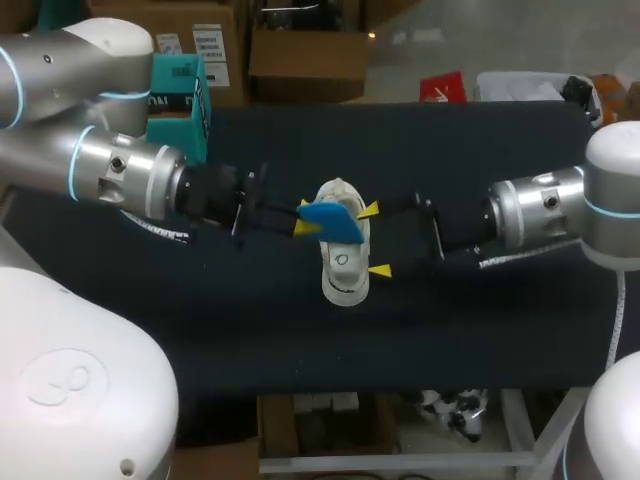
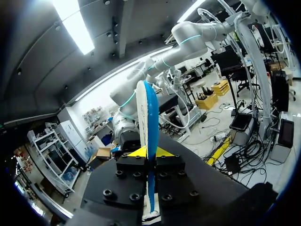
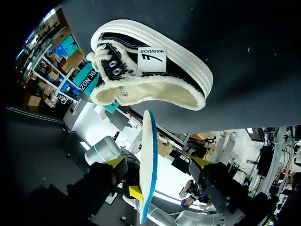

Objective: Open the shoe tongue, take the insole out of the shoe, put the insole back into the shoe, and pack the shoe into the shoebox

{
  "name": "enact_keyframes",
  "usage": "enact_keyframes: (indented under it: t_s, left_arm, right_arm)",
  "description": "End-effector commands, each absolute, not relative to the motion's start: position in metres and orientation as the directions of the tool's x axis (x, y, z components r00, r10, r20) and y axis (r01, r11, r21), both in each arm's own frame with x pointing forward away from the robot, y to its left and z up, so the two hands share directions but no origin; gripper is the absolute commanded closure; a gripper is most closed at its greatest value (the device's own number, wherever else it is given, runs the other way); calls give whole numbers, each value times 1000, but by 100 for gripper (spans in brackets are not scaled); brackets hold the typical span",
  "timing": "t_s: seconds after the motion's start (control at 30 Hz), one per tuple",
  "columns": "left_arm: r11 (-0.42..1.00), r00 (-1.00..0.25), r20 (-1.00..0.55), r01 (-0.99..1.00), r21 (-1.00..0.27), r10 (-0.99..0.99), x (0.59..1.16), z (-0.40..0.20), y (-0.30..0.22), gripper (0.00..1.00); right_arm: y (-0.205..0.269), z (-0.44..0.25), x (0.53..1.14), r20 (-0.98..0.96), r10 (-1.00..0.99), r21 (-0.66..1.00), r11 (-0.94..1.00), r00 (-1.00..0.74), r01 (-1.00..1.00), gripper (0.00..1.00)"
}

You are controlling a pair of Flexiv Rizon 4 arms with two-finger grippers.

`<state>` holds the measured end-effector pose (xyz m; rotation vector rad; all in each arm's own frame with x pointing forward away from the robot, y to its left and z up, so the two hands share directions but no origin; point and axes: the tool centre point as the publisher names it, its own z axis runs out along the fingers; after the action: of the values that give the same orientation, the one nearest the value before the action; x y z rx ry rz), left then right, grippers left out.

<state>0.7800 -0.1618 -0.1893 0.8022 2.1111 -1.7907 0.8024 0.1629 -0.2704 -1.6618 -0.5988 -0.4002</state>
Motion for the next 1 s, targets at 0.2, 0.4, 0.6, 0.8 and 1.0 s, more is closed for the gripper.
enact_keyframes:
  t_s: [0.2, 0.4, 0.6, 0.8, 1.0]
  left_arm:
    - [69, -815, -537, 562, -824, 219, 786, -204, -171, 100]
    - [64, -816, -546, 565, -822, 189, 790, -208, -176, 100]
    - [61, -818, -547, 564, -823, 177, 792, -212, -182, 100]
    - [74, -820, -546, 563, -823, 174, 793, -215, -186, 100]
    - [87, -830, -529, 548, -832, 178, 796, -217, -183, 100]
  right_arm:
    - [169, -262, 802, 571, 168, -807, -64, 804, 587, 58]
    - [171, -263, 800, 563, 167, -816, -45, 809, 577, 63]
    - [172, -264, 799, 560, 164, -819, -37, 812, 572, 74]
    - [173, -265, 800, 565, 170, -816, -31, 807, 578, 100]
    - [173, -265, 801, 578, 176, -808, -14, 797, 589, 100]
